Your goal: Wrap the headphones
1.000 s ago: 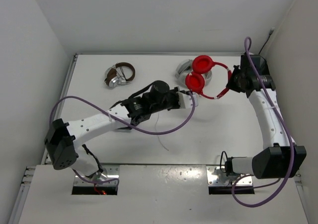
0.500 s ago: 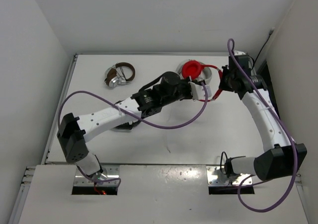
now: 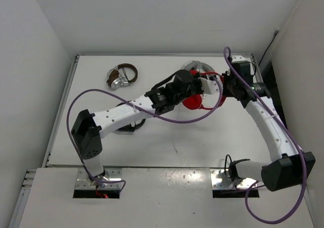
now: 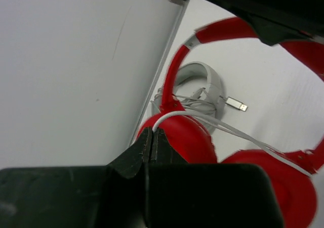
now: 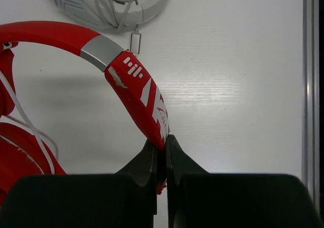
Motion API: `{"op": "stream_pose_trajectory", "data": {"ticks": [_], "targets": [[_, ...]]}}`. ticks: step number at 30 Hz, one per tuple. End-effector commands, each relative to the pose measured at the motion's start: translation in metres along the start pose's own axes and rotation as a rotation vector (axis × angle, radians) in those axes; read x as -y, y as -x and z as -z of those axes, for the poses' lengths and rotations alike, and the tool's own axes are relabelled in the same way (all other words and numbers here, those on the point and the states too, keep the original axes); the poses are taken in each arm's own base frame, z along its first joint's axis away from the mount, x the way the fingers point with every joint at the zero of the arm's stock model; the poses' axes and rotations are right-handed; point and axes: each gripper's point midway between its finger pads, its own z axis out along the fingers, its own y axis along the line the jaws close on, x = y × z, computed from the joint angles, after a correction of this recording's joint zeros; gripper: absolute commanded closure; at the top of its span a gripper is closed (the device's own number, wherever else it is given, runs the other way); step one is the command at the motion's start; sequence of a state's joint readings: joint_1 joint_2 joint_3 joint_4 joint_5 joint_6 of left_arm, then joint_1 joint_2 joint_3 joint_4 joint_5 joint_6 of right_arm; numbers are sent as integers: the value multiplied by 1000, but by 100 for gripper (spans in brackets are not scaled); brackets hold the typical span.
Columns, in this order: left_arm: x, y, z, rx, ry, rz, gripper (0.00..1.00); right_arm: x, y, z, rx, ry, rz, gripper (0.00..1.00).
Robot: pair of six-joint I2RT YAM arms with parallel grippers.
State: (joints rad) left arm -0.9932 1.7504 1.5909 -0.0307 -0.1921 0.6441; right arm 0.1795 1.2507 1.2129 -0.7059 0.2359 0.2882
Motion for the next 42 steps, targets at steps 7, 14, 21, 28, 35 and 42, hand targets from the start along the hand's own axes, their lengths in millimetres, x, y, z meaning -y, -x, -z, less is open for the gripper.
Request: {"op": "stream_pose_trajectory", "data": {"ticks": [7,14,21,28,35,42], "targets": [[-90,24,15,69,323,17,100,0,22,9,139,-21,128,100],[-103,6,21,71,401,45,100,-9,18,9,130,16,210,100],[-72,31,44,313,197,279,100,-9,16,4,112,-1,171,100],[-76,18,28,229,305,360,100,-22,18,6,107,59,178,100],[-69,36,16,272,267,376,100,-23,21,8,118,54,180,100],[-45,49,5,288,288,313,100,-26,20,6,110,52,169,100]]}}
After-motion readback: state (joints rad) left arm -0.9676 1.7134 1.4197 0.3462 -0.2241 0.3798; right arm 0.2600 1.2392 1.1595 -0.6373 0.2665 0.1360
